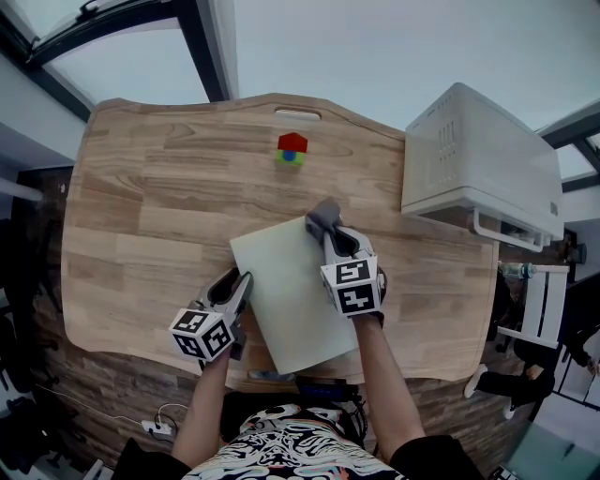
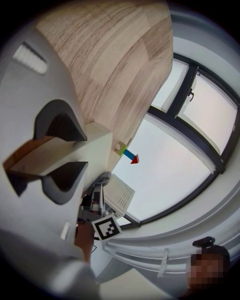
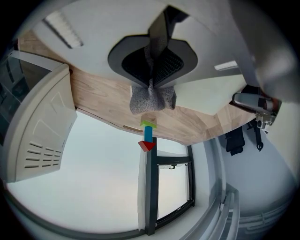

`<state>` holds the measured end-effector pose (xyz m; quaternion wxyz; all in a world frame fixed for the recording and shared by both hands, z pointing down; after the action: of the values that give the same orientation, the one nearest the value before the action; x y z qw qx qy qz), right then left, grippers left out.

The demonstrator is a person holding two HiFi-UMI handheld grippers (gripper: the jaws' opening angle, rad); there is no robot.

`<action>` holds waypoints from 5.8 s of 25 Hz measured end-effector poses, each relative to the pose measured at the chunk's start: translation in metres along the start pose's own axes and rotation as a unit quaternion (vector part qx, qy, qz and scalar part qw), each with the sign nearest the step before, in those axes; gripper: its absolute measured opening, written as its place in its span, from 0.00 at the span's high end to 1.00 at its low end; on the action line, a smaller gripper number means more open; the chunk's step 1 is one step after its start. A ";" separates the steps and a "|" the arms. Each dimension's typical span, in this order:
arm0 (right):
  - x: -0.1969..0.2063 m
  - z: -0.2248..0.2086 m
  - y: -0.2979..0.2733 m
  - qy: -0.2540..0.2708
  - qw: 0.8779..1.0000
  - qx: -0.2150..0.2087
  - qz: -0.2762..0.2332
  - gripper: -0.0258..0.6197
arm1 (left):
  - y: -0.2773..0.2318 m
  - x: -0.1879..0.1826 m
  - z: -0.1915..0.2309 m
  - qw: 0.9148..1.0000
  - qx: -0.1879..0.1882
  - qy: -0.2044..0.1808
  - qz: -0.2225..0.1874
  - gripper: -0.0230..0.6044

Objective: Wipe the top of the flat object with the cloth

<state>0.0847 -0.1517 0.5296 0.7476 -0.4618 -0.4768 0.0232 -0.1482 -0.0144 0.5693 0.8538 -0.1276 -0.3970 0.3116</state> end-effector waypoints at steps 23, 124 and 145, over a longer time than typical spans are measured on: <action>-0.004 0.000 -0.005 0.003 1.000 -0.013 0.017 0.93 | 0.001 0.004 0.004 1.000 0.017 0.008 -0.025 0.70; -0.045 0.140 -0.029 0.131 0.982 -0.139 0.015 0.93 | 0.003 0.012 0.013 0.996 0.037 0.019 -0.082 0.67; -0.031 0.141 -0.017 0.130 0.981 -0.143 0.016 0.93 | 0.003 0.012 0.015 0.996 0.040 0.022 -0.079 0.68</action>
<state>-0.0424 -0.0820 0.5371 0.7289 -0.5707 -0.3666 -0.0931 -0.1545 -0.0050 0.5850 0.8887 -0.0683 -0.3742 0.2559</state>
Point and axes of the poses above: the fingertips, and each gripper's own axes: y backward along the fingers, z to its left, x out of its underside, the point moved 8 cm from there along y, backward along the fingers, and after that the axes turned 7 degrees about y, right-handed, at the moved point
